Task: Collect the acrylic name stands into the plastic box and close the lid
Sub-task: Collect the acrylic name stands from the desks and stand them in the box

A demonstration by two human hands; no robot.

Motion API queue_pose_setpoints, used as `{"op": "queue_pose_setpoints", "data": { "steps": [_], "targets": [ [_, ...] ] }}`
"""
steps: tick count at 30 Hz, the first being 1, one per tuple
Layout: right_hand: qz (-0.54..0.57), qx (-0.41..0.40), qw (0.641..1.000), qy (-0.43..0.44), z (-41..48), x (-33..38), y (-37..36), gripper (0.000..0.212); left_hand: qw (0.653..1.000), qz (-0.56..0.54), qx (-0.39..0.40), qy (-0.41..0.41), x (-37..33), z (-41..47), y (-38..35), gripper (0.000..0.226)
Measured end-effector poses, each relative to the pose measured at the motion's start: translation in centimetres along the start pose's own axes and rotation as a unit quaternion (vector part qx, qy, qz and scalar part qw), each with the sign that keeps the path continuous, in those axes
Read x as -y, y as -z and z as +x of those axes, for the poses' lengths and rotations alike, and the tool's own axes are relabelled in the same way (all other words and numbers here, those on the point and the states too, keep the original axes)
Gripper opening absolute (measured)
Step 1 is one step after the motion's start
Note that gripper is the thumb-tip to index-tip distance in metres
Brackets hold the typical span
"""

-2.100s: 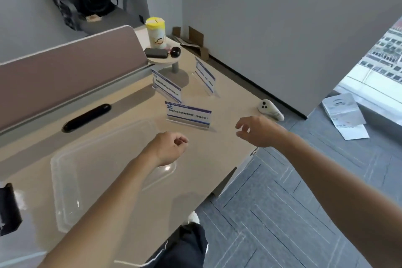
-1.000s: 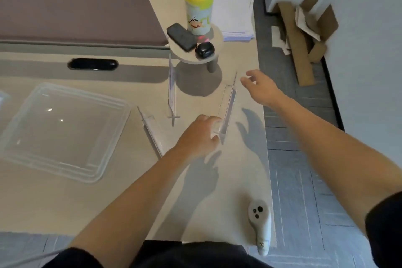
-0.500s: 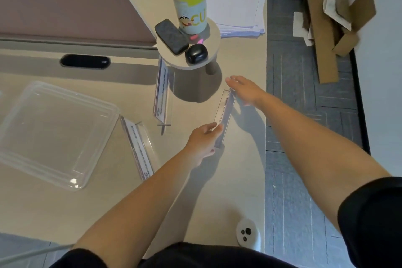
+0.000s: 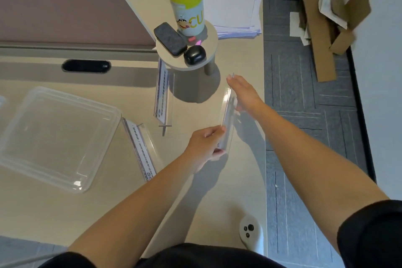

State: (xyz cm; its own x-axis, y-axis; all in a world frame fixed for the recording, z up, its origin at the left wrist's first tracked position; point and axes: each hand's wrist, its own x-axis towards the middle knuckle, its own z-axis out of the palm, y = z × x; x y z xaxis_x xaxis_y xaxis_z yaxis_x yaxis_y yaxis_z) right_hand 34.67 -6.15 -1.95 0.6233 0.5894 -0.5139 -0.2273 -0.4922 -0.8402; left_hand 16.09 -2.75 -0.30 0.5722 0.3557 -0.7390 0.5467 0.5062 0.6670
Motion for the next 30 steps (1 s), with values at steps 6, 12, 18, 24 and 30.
{"op": "queue_pose_setpoints", "data": {
  "steps": [6, 12, 18, 24, 30],
  "targets": [
    [0.009, -0.096, 0.994, 0.047, -6.9, 4.4, 0.3, 0.029, 0.988, -0.018, 0.143, -0.06, -0.3, -4.1, 2.4, 0.036],
    [-0.011, -0.145, 0.988, 0.058, -14.6, 7.8, -1.8, 0.054, 0.948, 0.122, 0.222, -0.193, 0.2, -9.2, 6.7, 0.046],
    [-0.004, -0.175, 0.98, 0.09, -20.9, 10.7, -7.4, 0.039, 0.915, 0.145, 0.266, -0.266, 0.9, -13.9, 12.6, 0.07],
    [0.037, -0.14, 0.984, 0.1, -25.2, 14.2, -13.2, 0.023, 0.878, 0.138, 0.252, -0.382, 0.9, -19.3, 17.5, 0.083],
    [0.069, -0.084, 0.987, 0.119, -27.5, 16.1, -19.4, 0.052, 0.761, 0.304, 0.039, -0.572, 2.1, -23.8, 21.4, 0.095]
  ]
}}
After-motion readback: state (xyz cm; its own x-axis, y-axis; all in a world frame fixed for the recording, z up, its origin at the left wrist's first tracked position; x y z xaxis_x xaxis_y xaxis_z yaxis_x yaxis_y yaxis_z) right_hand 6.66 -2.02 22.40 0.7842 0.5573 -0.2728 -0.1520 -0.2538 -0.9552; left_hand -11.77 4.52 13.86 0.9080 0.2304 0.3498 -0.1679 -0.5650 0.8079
